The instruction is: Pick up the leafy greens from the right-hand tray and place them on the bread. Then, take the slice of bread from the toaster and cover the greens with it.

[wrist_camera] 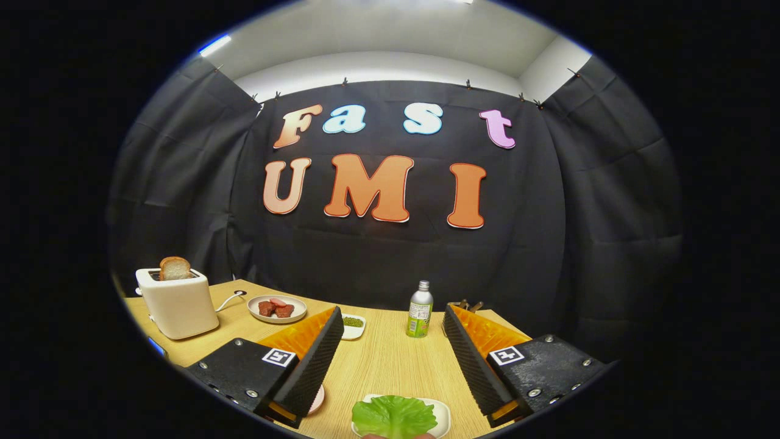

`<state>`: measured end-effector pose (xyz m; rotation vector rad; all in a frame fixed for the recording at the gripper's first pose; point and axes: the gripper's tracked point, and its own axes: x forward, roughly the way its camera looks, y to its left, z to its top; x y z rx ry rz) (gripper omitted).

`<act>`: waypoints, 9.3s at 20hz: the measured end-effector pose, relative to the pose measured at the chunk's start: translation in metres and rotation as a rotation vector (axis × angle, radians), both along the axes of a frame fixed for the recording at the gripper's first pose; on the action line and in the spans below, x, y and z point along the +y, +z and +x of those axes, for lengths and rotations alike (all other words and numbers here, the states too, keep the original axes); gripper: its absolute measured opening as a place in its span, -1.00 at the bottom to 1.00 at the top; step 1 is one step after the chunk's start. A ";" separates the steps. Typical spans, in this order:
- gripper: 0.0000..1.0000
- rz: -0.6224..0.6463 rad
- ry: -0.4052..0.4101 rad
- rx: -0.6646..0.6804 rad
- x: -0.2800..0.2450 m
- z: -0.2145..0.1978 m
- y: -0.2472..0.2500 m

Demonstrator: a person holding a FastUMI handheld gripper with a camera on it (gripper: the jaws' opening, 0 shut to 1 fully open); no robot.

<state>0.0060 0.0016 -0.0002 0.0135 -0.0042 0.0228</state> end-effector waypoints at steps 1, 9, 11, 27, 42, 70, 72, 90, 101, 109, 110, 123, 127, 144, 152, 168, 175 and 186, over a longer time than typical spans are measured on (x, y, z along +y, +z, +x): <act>0.99 0.000 0.000 0.000 0.000 0.000 -0.001; 0.99 -0.013 0.012 0.014 0.003 -0.001 -0.007; 0.99 -0.015 0.012 0.016 0.002 -0.002 -0.009; 0.98 -0.018 0.046 0.172 -0.013 -0.020 -0.051; 0.94 -0.032 0.229 0.788 0.012 -0.027 -0.150; 0.52 -0.079 0.194 1.209 -0.001 -0.035 -0.248; 0.40 -0.076 0.181 1.216 -0.002 -0.035 -0.248; -0.96 0.034 0.165 1.097 0.010 -0.023 -0.210; -0.96 0.007 0.224 0.971 0.043 -0.011 -0.147; -0.96 -0.020 0.321 0.894 0.094 -0.001 -0.115; -0.96 -0.025 0.335 0.886 0.101 0.000 -0.112; -0.96 -0.100 0.470 0.918 0.173 -0.002 -0.136; -0.95 -0.102 0.501 0.956 0.189 -0.007 -0.150; -0.59 -0.159 0.551 1.067 0.220 -0.029 -0.186; -0.44 -0.113 0.574 1.056 0.230 -0.026 -0.168; 0.62 -0.030 0.694 0.969 0.302 -0.010 -0.068; 0.68 0.025 0.795 0.983 0.365 -0.012 -0.022; 0.85 0.073 0.834 1.040 0.448 0.005 0.023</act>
